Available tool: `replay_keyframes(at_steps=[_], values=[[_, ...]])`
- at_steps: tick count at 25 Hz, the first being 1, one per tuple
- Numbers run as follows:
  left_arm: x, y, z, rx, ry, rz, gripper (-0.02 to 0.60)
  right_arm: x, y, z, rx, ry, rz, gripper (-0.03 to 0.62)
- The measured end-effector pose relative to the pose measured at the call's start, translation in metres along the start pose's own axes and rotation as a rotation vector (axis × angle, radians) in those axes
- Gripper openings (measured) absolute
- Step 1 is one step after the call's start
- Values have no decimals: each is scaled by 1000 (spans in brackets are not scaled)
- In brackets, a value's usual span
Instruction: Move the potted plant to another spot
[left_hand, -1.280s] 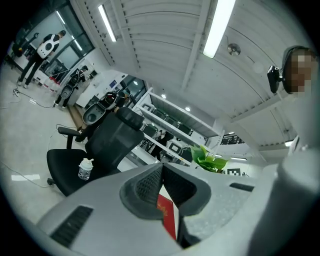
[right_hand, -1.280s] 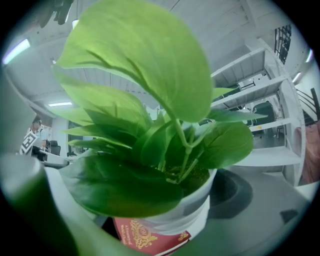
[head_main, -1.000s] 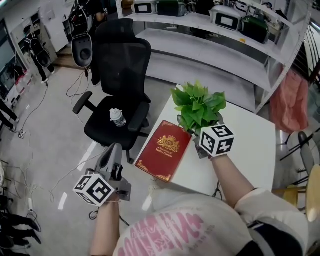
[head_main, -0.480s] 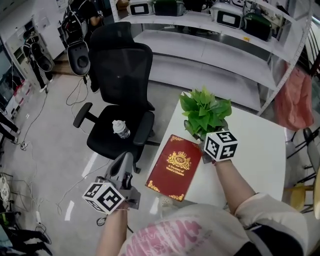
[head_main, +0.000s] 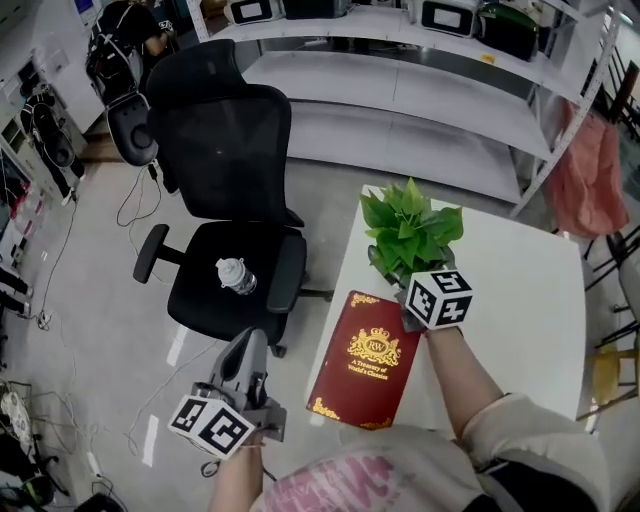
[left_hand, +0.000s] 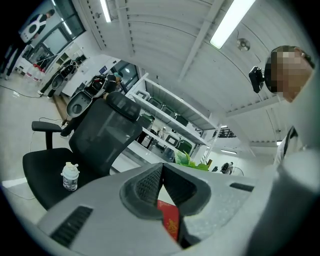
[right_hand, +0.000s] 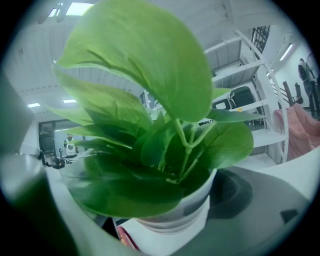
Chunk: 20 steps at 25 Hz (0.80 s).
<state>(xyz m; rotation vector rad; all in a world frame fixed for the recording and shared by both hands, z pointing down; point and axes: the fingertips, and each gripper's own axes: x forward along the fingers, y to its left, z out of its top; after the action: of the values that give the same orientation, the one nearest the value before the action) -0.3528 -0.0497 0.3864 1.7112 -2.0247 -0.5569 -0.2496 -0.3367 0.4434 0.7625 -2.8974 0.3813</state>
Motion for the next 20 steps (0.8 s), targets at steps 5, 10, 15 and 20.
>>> replay_keyframes(at_steps=[5, 10, 15, 20], values=[[18, 32, -11, -33, 54, 13, 3, 17, -17, -19, 3, 30, -45, 568], [28, 49, -16, -54, 103, 6, 3, 30, -32, -33, 9, 64, -101, 568], [32, 60, -14, -61, 132, 10, 3, 40, -37, -43, 17, 91, -123, 568], [41, 62, -5, -59, 143, -5, 3, 45, -40, -52, 3, 137, -136, 568]])
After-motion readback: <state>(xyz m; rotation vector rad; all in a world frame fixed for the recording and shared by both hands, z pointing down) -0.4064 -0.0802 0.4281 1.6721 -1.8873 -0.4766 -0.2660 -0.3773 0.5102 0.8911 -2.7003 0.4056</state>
